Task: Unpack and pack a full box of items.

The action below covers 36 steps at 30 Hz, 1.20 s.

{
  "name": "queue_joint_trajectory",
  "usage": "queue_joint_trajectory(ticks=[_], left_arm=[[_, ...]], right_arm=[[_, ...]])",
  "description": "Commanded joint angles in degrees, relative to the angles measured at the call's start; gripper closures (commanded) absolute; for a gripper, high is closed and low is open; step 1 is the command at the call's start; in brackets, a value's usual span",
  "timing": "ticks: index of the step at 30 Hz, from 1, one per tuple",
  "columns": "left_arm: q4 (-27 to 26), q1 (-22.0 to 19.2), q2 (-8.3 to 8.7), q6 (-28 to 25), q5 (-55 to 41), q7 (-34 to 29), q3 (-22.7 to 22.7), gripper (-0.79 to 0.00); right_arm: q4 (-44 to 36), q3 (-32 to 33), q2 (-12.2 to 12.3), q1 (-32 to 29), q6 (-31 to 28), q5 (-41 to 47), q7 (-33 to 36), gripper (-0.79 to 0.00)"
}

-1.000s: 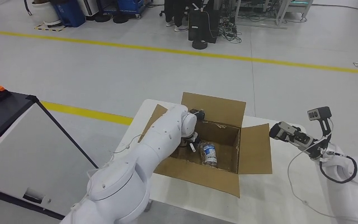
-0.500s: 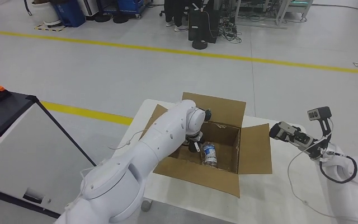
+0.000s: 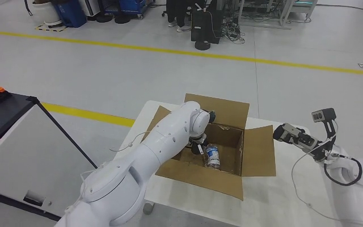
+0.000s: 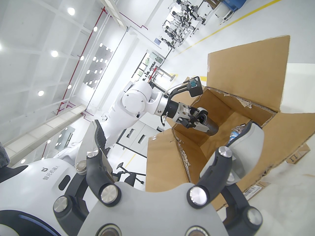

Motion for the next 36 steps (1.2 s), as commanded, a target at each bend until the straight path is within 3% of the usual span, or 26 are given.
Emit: queue_joint_trajectory(ticks=[1, 11, 20, 28, 36], left_arm=[[0.0, 0.0, 0.0, 0.0, 0.0, 0.0, 0.0, 0.0], [0.06, 0.52, 0.1, 0.28, -0.01, 1.28, -0.24, 0.0], [-5.22, 1.85, 2.27, 3.12, 1.81, 1.82, -3.19, 0.0], [-19.13, 6.14, 6.12, 10.39, 8.49, -1.65, -6.53, 0.0], [-38.84, 15.96, 11.22, 15.71, 18.06, -6.2, -12.38, 0.0]], right_arm=[[0.0, 0.0, 0.0, 0.0, 0.0, 0.0, 0.0, -0.785], [0.0, 0.0, 0.0, 0.0, 0.0, 0.0, 0.0, -0.785], [0.0, 0.0, 0.0, 0.0, 0.0, 0.0, 0.0, -0.785], [0.0, 0.0, 0.0, 0.0, 0.0, 0.0, 0.0, -0.785], [0.0, 0.0, 0.0, 0.0, 0.0, 0.0, 0.0, -0.785]])
